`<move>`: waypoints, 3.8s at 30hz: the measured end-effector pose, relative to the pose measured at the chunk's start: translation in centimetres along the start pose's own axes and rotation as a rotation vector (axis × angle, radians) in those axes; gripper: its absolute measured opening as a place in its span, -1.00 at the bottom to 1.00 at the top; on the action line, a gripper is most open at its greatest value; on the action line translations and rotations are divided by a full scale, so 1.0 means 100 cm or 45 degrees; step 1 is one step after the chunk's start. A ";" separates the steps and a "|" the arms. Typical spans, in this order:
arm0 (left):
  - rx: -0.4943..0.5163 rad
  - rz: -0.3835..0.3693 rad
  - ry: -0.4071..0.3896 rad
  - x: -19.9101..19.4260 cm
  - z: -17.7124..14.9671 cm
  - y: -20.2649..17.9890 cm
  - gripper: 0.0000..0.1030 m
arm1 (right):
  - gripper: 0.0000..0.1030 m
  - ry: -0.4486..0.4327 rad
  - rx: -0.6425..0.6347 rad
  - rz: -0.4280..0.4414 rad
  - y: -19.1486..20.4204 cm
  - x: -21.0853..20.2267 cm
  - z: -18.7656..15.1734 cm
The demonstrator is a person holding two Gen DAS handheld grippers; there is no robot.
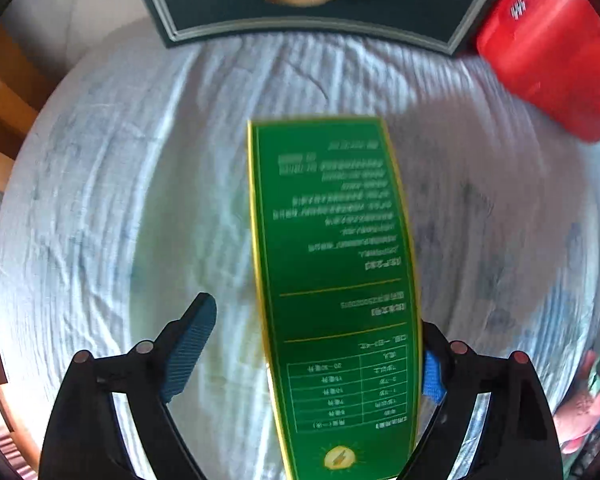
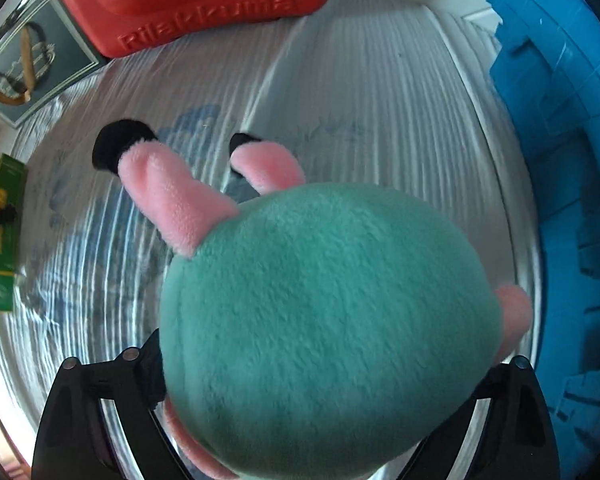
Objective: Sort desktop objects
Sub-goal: 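Lift the green box and pig plush with both tools and carry them over the crate, then open both tools to drop the green box and pig plush into the crate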
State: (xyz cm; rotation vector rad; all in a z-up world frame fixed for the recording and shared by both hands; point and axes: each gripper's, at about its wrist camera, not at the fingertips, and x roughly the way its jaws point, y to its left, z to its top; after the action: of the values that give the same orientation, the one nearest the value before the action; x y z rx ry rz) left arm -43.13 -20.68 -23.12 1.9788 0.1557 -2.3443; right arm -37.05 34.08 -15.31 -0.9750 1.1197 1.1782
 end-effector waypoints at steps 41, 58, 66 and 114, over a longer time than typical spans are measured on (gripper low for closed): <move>0.278 -0.091 -0.834 -0.325 -0.196 -0.129 0.02 | 0.42 -0.843 -0.686 0.316 -0.017 -0.302 -0.095; 0.455 -0.281 -1.110 -0.426 -0.269 -0.330 0.02 | 0.42 -1.209 -0.917 0.633 -0.188 -0.408 -0.023; 0.558 -0.348 -1.121 -0.452 -0.287 -0.478 0.02 | 0.43 -1.257 -0.948 0.571 -0.262 -0.398 0.092; 0.636 -0.125 -0.586 -0.294 -0.052 -0.839 0.03 | 0.45 -0.868 -1.368 0.219 -0.086 -0.165 0.440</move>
State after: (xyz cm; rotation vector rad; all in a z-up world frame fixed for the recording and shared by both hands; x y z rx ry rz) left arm -43.07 62.86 7.72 1.5335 -0.4035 -3.0563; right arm -22.91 72.56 9.29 -1.0979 -0.0534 2.1150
